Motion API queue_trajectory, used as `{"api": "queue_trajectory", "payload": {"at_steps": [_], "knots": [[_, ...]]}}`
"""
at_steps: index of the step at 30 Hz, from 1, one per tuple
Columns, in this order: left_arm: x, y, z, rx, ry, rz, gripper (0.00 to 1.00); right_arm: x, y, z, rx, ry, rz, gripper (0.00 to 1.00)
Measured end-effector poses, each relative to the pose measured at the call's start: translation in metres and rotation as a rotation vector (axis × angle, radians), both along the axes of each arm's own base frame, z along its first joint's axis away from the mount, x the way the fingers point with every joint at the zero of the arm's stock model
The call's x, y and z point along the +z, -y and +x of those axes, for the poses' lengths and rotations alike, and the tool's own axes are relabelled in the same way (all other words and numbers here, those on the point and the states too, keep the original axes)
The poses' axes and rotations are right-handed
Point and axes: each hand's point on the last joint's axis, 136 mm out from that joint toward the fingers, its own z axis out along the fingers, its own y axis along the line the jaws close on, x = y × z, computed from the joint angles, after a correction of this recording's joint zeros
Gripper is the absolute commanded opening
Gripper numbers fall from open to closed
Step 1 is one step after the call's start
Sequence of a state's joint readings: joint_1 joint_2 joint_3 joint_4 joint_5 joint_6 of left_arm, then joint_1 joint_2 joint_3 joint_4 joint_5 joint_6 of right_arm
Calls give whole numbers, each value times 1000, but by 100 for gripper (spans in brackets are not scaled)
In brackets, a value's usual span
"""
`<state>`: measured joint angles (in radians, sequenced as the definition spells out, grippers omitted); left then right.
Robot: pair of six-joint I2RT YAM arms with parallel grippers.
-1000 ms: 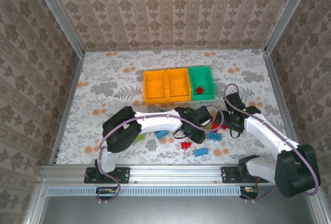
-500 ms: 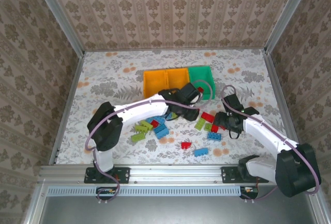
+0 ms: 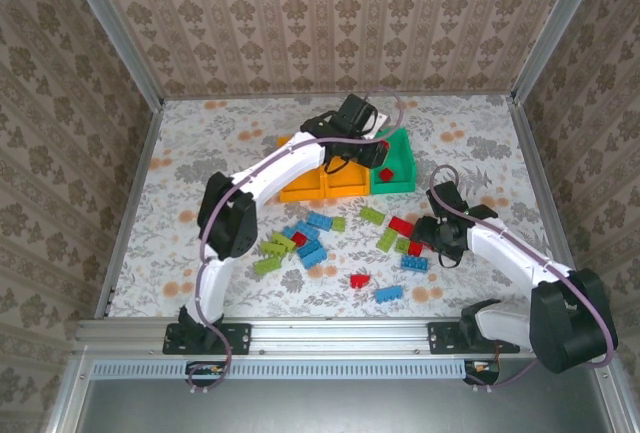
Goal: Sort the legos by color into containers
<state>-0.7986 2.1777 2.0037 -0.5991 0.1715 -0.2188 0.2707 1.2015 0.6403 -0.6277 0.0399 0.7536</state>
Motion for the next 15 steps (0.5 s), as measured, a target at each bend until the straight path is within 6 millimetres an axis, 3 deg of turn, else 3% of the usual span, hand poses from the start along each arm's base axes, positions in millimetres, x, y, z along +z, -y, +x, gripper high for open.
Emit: {"api": "queue_trajectory", "payload": {"at_steps": [7,15], "knots": [[-45,8,17,6,-108,-18,27,2,-13,-2,27,5,27,68],[-25,21,26,35,-138,-135,37,-5,-21,-2,36,-18,30,61]]}}
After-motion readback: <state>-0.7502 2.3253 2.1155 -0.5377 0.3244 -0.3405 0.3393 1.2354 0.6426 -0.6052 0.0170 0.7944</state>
